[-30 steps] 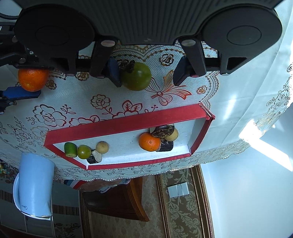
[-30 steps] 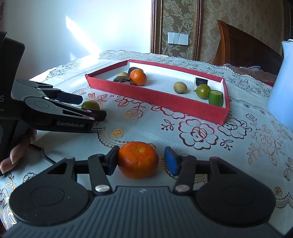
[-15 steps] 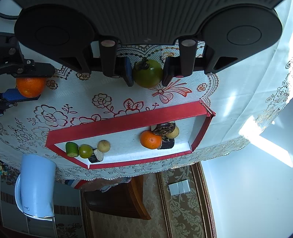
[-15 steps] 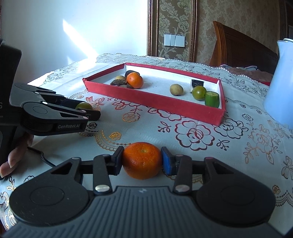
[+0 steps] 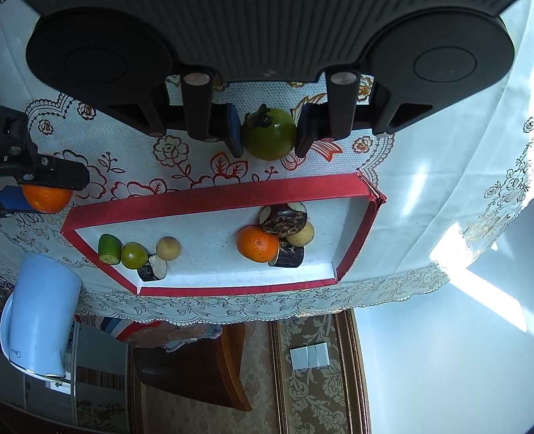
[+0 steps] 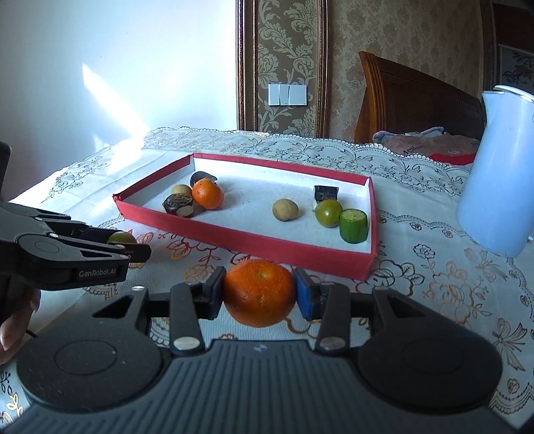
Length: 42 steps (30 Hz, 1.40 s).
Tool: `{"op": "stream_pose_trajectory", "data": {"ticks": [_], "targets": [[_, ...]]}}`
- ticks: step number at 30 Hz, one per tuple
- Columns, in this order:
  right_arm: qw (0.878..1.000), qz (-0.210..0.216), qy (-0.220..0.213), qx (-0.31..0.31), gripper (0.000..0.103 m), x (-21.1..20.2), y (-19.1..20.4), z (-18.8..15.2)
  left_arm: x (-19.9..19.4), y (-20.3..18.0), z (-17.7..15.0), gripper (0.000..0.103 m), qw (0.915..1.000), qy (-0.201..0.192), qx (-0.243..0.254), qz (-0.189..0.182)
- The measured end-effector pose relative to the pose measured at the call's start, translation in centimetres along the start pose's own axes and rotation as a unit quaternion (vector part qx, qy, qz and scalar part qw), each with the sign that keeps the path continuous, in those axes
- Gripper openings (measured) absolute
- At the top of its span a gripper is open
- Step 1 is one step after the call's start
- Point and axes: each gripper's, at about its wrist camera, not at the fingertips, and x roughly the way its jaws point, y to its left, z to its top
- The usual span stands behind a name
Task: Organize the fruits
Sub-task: 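Carry the orange and green fruit over the tray with both grippers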
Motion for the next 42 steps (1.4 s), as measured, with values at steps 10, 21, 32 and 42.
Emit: {"op": "stream_pose_trajectory", "data": {"ticks": [10,21,32,42], "targets": [[0.999,-0.046,-0.003,0.021,0.040,5.7,-1.6,3.0,2.6,-0.4,4.1,0.033,0.9994,0.001,-0.033,0.008],[0.997,-0.061,0.001,0.051,0.040,7.6,-3.4,3.4,1.8,0.6,4.8,0.033,0.9981,-0.015,-0.059,-0.010],[0.995,-0.076,0.012,0.061,0.040,10.3,-3.1,4.1,4.8,-0.8,6.9,0.033,0.9983,-0.021,-0.054,-0.003],[0.994,-0.091,0.019,0.061,0.041,12.4,-3.2,4.1,7.7,-0.4,6.9,0.033,0.9967,-0.034,-0.072,0.013]]}}
